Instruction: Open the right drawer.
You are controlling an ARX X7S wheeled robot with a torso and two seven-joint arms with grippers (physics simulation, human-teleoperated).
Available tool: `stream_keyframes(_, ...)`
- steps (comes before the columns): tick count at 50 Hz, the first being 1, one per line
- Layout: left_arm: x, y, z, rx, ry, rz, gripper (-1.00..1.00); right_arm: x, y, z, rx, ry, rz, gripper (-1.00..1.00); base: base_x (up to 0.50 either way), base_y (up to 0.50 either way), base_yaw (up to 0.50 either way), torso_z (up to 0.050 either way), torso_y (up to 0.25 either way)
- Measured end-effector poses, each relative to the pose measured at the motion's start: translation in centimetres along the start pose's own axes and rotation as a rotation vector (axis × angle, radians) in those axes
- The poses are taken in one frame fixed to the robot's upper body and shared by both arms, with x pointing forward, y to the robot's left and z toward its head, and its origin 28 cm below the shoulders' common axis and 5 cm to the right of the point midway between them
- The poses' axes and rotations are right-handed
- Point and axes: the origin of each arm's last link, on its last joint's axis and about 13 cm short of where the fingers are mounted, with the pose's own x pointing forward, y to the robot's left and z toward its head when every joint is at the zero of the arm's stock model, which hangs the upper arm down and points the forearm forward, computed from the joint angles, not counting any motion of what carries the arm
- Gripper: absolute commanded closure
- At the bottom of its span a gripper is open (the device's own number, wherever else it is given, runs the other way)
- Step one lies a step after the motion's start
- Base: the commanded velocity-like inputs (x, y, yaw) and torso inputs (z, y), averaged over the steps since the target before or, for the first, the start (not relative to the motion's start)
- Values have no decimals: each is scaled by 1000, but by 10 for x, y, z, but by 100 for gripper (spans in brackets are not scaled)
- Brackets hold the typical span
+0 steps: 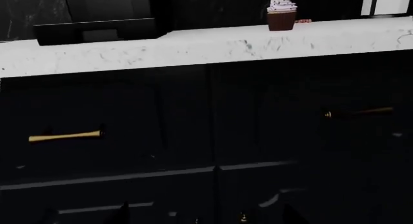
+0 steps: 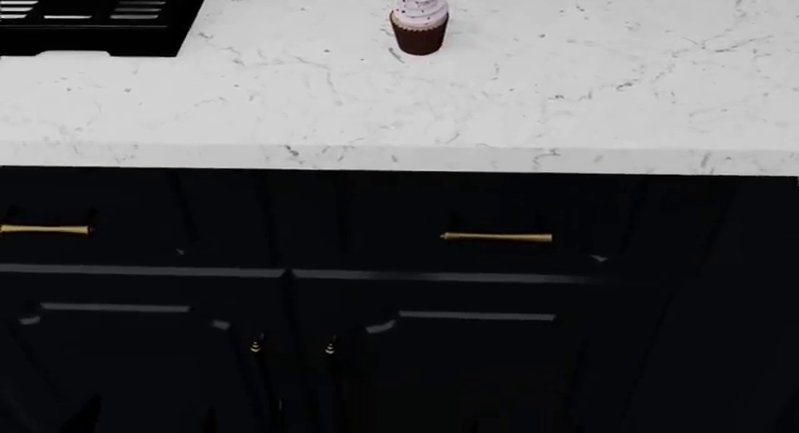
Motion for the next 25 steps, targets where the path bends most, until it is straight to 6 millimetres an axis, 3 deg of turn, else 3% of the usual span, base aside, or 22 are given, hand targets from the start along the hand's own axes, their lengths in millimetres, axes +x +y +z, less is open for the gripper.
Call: stream_keyframes(25, 0, -1, 0, 6, 0, -10, -100, -2, 1, 4, -1, 3, 1, -100, -1, 0, 0, 2, -214)
